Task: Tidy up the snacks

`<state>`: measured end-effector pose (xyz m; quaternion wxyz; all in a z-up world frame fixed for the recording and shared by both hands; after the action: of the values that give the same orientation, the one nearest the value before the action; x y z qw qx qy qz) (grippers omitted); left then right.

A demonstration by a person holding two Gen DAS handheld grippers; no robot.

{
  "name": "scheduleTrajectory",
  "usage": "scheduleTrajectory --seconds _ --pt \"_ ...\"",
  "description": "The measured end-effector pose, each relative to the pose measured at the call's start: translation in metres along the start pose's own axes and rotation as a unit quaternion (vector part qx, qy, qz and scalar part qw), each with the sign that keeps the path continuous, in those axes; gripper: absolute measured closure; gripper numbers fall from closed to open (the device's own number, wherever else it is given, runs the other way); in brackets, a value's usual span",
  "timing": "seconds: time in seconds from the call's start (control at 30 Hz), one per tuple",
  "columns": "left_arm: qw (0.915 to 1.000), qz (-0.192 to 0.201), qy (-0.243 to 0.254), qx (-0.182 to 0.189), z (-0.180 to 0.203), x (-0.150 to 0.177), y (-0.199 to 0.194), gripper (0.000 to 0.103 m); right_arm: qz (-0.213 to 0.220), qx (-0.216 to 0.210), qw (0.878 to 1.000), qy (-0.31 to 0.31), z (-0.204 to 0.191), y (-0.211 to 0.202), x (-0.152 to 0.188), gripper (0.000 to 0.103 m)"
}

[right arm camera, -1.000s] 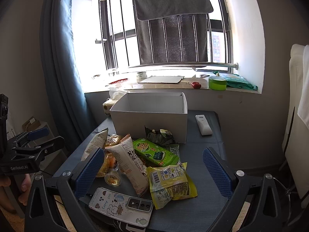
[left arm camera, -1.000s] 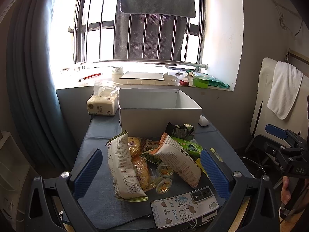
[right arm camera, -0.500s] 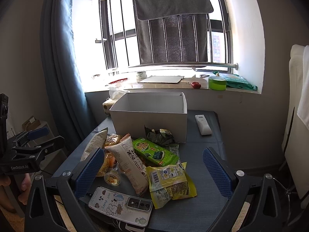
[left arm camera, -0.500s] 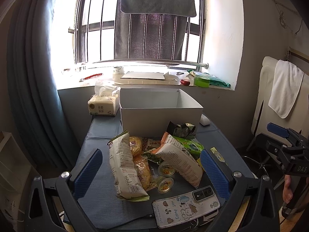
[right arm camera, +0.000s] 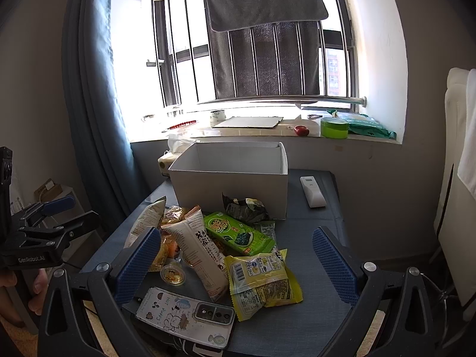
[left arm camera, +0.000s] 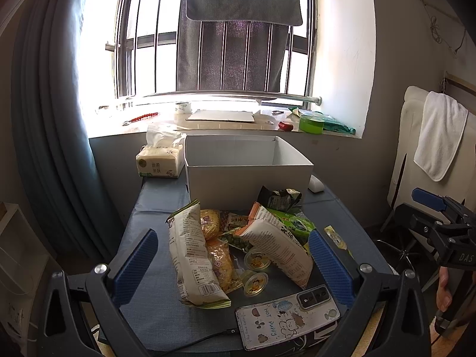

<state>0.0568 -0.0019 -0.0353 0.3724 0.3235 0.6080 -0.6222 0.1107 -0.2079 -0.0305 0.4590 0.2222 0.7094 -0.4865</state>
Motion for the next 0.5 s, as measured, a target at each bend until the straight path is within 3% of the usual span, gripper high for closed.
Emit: scheduleTrajectory --seconds 0.5 --pt "1.0 0.003 -0.004 0.0 -0.002 -0.0014 -0.0006 0.0 -0.001 -0.002 1.0 -0.002 -0.0012 -0.0005 0.0008 0.0"
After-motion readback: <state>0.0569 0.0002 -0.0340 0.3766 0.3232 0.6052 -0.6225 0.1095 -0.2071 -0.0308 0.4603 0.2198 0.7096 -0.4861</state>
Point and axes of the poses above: each gripper's, at about its wrist camera, not at the fingertips, and y roughly the way its jaws point, z to its right, x to its underside, the point moved 7 cm from there along y, roughly the way its jaws point, and after that the axes turned 1 degree about y, right-handed, at the moved point
